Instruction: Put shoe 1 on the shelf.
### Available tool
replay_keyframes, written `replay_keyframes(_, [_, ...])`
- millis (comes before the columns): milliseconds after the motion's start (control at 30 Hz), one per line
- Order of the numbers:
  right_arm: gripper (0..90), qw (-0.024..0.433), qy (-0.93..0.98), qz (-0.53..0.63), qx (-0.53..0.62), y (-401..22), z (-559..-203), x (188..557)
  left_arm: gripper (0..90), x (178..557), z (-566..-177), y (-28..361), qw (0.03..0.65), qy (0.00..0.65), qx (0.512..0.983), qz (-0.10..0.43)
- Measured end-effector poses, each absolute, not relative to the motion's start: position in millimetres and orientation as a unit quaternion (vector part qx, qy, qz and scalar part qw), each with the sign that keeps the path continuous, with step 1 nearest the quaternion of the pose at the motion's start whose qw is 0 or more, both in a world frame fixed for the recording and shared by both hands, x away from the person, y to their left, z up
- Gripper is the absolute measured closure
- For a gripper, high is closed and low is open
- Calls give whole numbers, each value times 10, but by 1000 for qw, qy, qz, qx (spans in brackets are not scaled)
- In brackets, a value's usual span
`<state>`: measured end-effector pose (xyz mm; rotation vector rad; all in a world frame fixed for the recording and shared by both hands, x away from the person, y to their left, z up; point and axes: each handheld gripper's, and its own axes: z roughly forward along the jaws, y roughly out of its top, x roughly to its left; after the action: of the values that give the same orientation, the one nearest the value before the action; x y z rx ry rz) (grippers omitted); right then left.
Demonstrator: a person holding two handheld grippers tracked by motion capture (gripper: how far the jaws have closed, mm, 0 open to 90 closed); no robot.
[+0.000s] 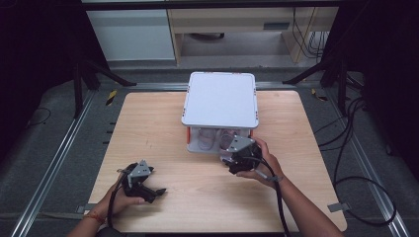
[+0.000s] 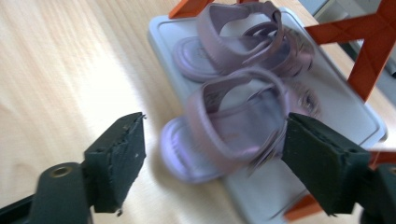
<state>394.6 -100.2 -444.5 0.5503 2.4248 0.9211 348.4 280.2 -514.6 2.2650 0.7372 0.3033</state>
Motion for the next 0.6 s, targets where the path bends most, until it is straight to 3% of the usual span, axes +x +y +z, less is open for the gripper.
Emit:
replay_keyframes(267, [156,192,878,355,257,-1132,-4698,3879,13,3477,-5146,2802,362,287,879,117])
replay_keyframes(433, [211,179,878,346,279,-1129,-4874,4032,13,3476,-5146,2803,362,287,879,117])
replay_keyframes(600, [211,168,872,350,298,-1106,-4963,4173,12,3479,-5147,2805,362,285,880,116])
